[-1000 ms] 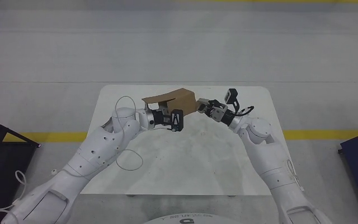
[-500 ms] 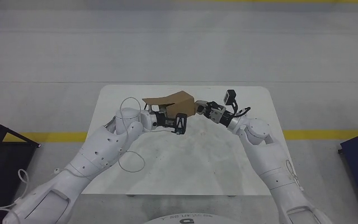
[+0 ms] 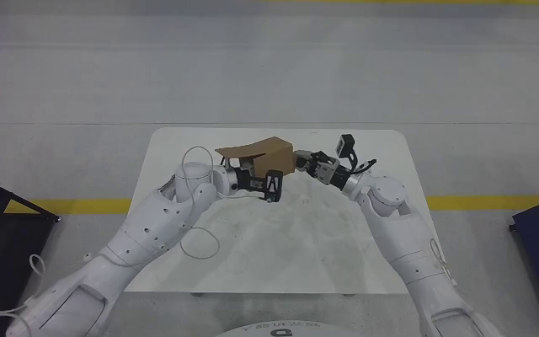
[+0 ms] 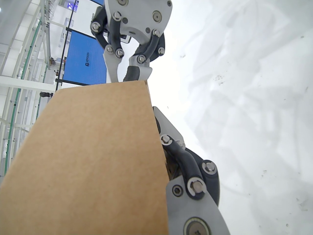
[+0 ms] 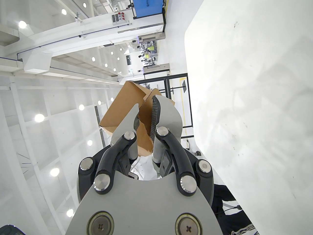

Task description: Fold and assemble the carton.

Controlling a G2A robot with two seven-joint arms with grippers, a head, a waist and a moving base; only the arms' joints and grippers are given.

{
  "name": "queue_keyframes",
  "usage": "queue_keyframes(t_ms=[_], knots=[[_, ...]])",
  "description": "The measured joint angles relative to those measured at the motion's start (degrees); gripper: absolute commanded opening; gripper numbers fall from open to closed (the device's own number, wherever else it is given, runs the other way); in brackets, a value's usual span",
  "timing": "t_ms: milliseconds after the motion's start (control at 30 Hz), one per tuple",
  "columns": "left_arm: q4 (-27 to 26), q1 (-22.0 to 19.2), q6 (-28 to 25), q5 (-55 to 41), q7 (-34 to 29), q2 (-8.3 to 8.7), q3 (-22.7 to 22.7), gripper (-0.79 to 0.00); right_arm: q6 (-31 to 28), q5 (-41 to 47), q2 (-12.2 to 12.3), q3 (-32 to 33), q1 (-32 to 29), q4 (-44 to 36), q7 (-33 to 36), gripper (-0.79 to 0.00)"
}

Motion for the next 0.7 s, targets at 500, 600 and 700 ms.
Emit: queue_keyframes(t_ms=[500, 600, 700], knots=[[5.9, 0.9, 2.7, -18.2, 4.9, -1.45, -4.6, -0.785, -8.3, 21.4, -0.5, 5.7, -3.0, -2.5, 5.6, -0.086], [7.6, 0.6, 3.2, -22.4, 4.7, -1.97, -4.8, -0.785, -9.5, 28.2, -0.7, 6.7, -3.8, -3.3, 9.6, 0.000], [7.5, 0.6, 3.2, -21.9, 4.7, -1.96, -4.8, -0.785, -9.9, 29.3, -0.7, 6.3, -4.4, -3.8, 13.6, 0.000]])
